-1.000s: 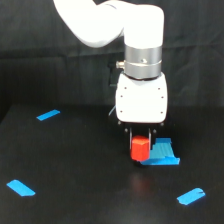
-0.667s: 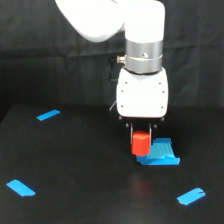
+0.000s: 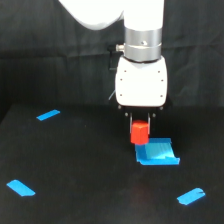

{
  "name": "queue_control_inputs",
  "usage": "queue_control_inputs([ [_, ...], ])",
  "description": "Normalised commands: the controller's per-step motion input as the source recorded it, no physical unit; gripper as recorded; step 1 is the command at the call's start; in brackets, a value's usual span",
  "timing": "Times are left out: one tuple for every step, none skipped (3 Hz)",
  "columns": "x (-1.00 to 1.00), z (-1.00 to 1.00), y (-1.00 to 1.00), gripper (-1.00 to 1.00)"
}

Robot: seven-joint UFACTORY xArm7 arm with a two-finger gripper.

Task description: Pick up the red object from the table

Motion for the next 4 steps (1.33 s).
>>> queue_control_inputs([
  [0.07,0.99,0.2,-1.0],
  [0.09,0.97,0.12,-1.0],
  [0.07,0.72,0.04,-0.99],
  [0.02,0.21,0.0,-0.99],
])
